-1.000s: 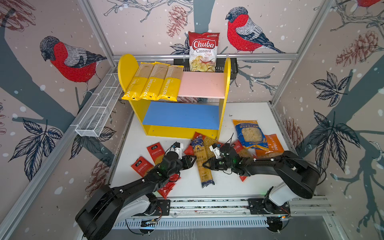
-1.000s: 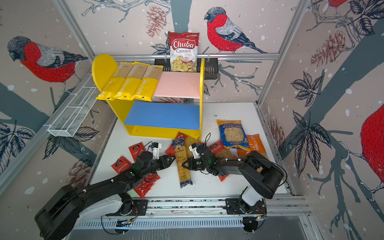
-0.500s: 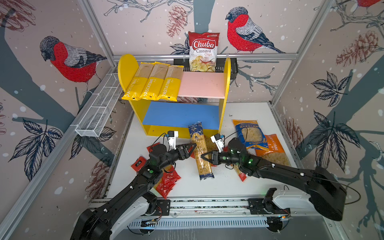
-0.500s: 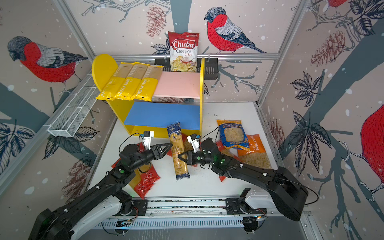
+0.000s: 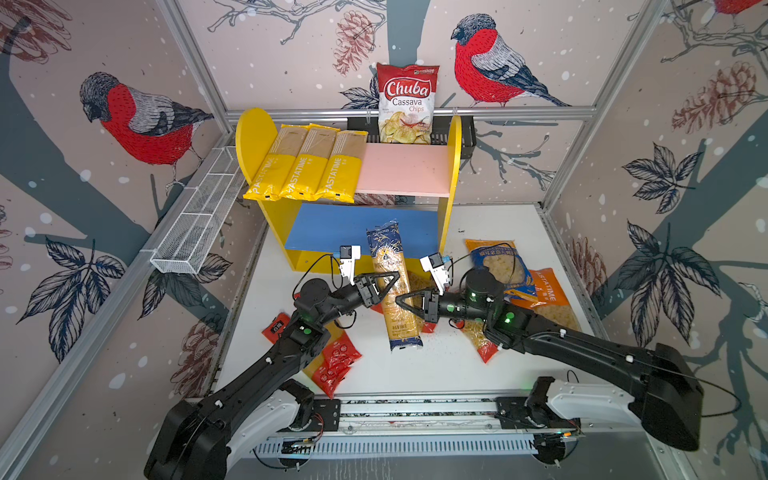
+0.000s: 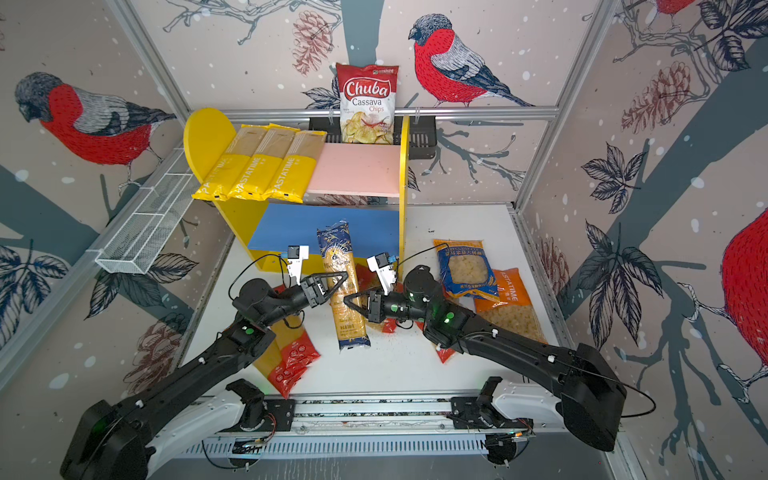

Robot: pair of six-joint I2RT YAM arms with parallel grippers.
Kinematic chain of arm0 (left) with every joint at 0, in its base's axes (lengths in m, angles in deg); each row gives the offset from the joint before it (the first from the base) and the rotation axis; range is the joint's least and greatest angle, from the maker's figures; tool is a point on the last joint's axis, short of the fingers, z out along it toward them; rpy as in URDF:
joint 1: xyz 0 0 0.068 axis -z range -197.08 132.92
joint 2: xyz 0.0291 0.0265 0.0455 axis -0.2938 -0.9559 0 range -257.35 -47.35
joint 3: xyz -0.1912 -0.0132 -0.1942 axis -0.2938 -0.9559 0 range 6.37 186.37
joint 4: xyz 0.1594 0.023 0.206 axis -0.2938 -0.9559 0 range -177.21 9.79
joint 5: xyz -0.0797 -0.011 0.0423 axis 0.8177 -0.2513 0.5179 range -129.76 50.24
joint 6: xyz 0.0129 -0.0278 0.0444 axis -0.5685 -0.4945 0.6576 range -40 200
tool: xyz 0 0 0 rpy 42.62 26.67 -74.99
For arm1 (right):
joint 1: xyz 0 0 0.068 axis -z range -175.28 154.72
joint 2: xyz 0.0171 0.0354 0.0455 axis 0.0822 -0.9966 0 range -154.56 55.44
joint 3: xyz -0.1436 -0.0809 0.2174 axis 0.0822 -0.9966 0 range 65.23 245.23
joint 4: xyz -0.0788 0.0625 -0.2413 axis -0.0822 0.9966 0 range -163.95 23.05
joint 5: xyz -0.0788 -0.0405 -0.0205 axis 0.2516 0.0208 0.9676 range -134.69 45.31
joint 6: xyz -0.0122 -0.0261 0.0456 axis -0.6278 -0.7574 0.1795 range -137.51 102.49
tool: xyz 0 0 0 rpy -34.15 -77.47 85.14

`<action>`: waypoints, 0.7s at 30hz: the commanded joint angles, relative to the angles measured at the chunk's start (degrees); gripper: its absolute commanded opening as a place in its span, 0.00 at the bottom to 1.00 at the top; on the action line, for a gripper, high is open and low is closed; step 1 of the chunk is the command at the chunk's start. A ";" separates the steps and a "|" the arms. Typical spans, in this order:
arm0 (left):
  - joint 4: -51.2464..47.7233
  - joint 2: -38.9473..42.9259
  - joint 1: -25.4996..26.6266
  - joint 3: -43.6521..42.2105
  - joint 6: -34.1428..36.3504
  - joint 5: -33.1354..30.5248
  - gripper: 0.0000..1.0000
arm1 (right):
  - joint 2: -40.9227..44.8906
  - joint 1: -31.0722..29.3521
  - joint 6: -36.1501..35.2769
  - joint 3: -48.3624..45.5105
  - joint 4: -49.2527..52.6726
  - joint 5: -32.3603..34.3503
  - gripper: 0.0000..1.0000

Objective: Place and organize the pasta boxes and bags onto the shelf
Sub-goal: 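Lift the upright Moli Pasta pack with both grippers toward the pink shelf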

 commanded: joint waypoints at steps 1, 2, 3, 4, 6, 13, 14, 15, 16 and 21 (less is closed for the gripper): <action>6.90 -0.91 -0.16 1.07 -1.52 1.76 0.48 | 0.89 -0.28 -1.25 0.40 -7.40 -1.47 0.10; 7.26 -1.17 -0.17 1.39 -1.80 1.85 0.41 | 0.99 -0.21 -1.05 0.02 -7.61 -1.21 0.12; 7.51 -1.45 -0.18 1.72 -1.93 1.94 0.36 | 1.21 -0.20 -0.88 -0.28 -7.79 -1.06 0.14; 7.71 -1.62 -0.21 2.17 -2.02 2.03 0.31 | 1.47 -0.22 -0.69 -0.63 -7.84 -0.68 0.17; 7.69 -1.89 -0.16 3.30 -1.94 2.24 0.23 | 1.84 -0.12 -0.29 -1.63 -8.10 0.01 0.24; 4.06 -3.23 -0.42 10.24 0.88 2.04 0.16 | 2.49 -1.15 1.59 -6.68 -9.71 2.33 0.50; 3.68 -3.55 -0.59 11.29 1.25 2.12 0.16 | 2.57 -1.65 1.51 -7.02 -9.80 2.70 0.52; 3.18 -4.13 -0.90 12.66 1.78 2.21 0.16 | 2.58 -2.24 1.30 -7.32 -9.65 3.22 0.53; 2.84 -4.72 -1.25 13.93 2.16 2.37 0.16 | 2.54 -2.91 1.10 -7.60 -9.71 3.48 0.54; 3.49 -7.67 -1.92 18.63 2.21 3.55 0.15 | 2.32 -4.28 0.90 -7.55 -10.08 4.47 0.54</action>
